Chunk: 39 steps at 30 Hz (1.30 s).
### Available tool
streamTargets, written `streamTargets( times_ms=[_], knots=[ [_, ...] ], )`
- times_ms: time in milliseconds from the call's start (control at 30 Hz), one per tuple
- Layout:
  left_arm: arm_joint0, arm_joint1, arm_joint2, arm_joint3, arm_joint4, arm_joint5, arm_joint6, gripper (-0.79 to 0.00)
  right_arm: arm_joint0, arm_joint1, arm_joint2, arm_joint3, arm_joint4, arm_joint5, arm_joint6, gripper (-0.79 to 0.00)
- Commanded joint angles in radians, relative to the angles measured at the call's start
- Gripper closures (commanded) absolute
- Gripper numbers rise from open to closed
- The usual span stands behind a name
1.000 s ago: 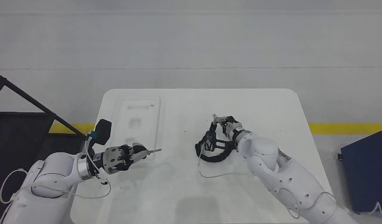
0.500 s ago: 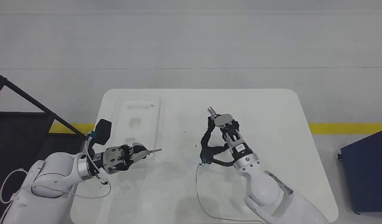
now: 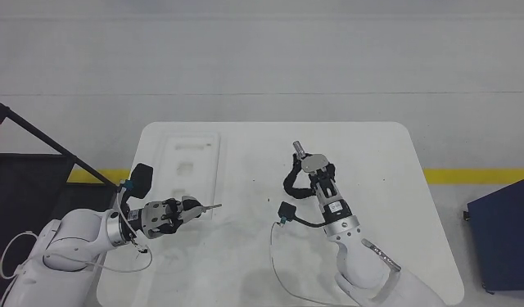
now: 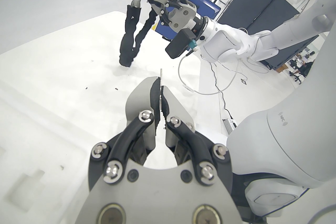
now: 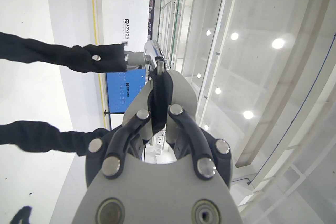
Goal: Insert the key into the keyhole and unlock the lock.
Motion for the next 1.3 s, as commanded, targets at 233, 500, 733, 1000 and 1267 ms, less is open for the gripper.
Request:
streamTargets(
  times_ms=[233, 500, 733, 1000, 1267],
  knots=[
    [0.0, 0.0, 0.0, 0.0, 0.0, 0.0, 0.0, 0.0, -0.014, 0.014, 0.024, 0.019, 0.16, 0.223, -0.519, 0.0],
    [0.0, 0.0, 0.0, 0.0, 0.0, 0.0, 0.0, 0.0, 0.038, 0.028, 0.084, 0.152, 0.526, 0.179, -1.081, 0.0],
    [0.0, 0.0, 0.0, 0.0, 0.0, 0.0, 0.0, 0.0, 0.114, 0.019, 0.091, 0.292, 0.627, 0.16, -1.362, 0.0],
    [0.0, 0.0, 0.0, 0.0, 0.0, 0.0, 0.0, 0.0, 0.159, 0.002, 0.074, 0.373, 0.637, 0.199, -1.488, 0.0],
    [0.0, 0.0, 0.0, 0.0, 0.0, 0.0, 0.0, 0.0, 0.224, -0.013, 0.066, 0.418, 0.655, 0.22, -1.645, 0.0]
  ],
)
